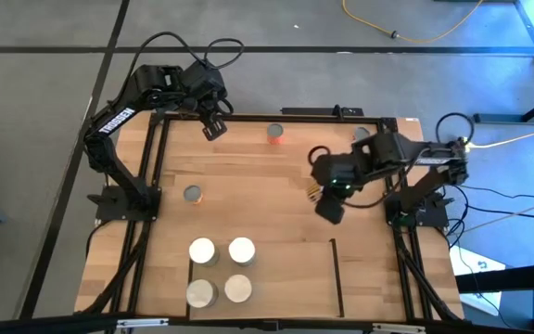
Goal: Pick and place cans onto a shelf
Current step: Put the canned spicy black beans on the shelf
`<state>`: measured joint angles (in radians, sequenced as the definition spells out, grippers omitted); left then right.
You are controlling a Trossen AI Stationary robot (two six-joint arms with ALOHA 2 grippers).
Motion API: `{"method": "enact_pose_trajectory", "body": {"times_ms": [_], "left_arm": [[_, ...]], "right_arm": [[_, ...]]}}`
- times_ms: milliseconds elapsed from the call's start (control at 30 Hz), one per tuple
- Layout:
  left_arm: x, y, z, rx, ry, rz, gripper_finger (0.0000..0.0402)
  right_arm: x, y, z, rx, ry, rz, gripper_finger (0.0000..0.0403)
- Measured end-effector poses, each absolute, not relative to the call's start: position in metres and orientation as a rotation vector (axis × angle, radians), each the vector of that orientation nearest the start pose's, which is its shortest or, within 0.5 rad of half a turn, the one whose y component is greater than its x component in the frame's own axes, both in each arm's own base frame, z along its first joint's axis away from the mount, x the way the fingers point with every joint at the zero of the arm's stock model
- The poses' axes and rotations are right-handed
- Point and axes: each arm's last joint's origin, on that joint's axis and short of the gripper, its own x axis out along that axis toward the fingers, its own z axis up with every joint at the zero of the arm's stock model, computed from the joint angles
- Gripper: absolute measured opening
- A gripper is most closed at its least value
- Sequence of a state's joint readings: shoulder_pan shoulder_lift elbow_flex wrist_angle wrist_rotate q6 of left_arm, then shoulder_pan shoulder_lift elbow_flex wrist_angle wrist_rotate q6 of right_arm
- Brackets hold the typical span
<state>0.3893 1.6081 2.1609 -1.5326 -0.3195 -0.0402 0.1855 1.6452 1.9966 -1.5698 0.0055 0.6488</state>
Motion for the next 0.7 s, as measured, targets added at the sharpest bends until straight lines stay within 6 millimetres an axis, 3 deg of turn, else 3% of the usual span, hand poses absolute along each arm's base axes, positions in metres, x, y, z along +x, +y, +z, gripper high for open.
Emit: {"method": "enact_pose_trajectory", "body": {"times_ms": [367,700], "left_arm": [[0.238,0.105,0.467,-0.064,0.996,0.573,0.0000],[0.238,0.105,0.467,-0.075,0.995,0.552,0.0000]], "right_arm": [[0.336,0.097,0.409,0.446,1.243,-0.076,0.0007],[0.353,0.123,0.399,0.444,1.256,0.084,0.0007]]}}
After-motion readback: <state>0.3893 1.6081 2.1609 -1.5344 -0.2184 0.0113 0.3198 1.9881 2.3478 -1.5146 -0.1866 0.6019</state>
